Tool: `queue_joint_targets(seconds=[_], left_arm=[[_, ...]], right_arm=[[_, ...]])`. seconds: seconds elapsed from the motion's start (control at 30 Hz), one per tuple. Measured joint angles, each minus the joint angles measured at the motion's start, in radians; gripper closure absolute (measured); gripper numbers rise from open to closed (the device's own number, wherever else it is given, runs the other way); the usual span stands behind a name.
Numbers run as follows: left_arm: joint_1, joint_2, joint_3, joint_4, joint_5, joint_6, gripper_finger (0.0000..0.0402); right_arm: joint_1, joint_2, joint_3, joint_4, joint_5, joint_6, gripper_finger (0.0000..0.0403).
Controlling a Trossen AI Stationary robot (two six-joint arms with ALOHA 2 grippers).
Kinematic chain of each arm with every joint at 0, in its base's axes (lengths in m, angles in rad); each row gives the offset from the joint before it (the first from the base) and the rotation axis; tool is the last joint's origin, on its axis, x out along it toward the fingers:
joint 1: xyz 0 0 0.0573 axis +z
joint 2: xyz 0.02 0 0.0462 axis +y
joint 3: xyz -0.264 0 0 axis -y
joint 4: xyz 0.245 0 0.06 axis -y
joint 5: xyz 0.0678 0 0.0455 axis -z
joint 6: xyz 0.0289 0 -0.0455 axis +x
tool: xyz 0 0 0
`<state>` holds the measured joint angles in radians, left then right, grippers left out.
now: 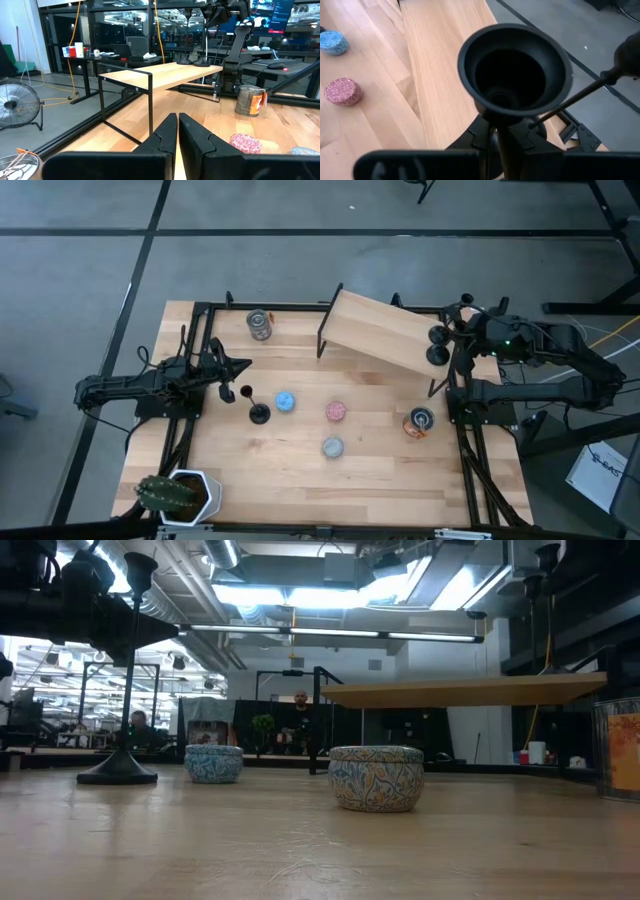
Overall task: Pick & Place candle stick holders
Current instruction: Align the top black candle holder with the other black candle holder on the shelf
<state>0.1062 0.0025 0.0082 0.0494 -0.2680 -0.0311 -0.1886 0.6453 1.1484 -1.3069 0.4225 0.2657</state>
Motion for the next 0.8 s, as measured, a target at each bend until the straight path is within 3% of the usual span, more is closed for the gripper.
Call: queue_joint_targets(seconds=[0.8], left_arm=[[0.0, 0.0, 0.0, 0.0, 0.0, 0.0, 0.0389]], right_arm=[[0.0, 0.001, -0.002, 0.03, 0.023, -0.028, 0.0379]])
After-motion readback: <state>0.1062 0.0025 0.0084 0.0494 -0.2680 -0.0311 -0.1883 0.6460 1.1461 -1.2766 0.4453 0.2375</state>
